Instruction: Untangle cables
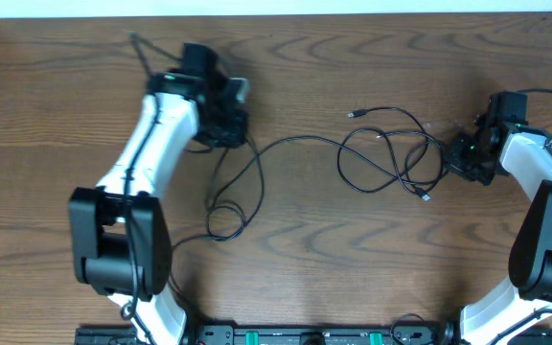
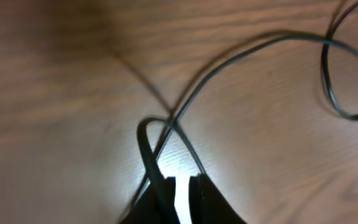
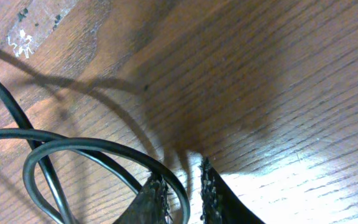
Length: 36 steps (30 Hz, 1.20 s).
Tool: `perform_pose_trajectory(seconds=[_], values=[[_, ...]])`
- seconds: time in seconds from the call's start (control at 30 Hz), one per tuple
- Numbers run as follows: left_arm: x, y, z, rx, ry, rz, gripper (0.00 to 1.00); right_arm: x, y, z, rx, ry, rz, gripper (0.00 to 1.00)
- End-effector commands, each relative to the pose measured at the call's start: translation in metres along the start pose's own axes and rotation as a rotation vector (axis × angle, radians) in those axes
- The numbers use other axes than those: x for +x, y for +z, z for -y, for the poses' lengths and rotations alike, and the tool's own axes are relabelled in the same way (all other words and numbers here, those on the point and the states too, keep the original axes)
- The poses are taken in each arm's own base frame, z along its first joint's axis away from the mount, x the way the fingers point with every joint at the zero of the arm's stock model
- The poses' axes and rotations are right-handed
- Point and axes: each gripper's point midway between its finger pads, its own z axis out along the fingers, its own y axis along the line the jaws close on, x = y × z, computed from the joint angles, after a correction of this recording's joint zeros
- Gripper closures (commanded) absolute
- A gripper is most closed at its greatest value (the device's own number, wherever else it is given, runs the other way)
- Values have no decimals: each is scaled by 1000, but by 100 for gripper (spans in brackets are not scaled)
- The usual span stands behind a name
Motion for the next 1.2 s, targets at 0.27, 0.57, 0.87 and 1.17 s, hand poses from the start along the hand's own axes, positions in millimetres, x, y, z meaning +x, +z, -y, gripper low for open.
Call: perform_pose_trajectory(seconds=[0.27, 0.57, 0.87, 1.17], values=[[-32, 46, 44, -97, -46, 224, 78, 1, 2, -5, -15, -18, -11, 82], [-86, 25, 33, -163, -319, 509, 81, 3, 3, -4, -13, -17, -14, 83], [-182, -82, 55, -11, -418, 970, 92, 2, 3, -2, -2, -18, -10, 83], [-146, -92, 51, -136, -306, 829, 93, 2, 3, -1, 1, -18, -9, 84]])
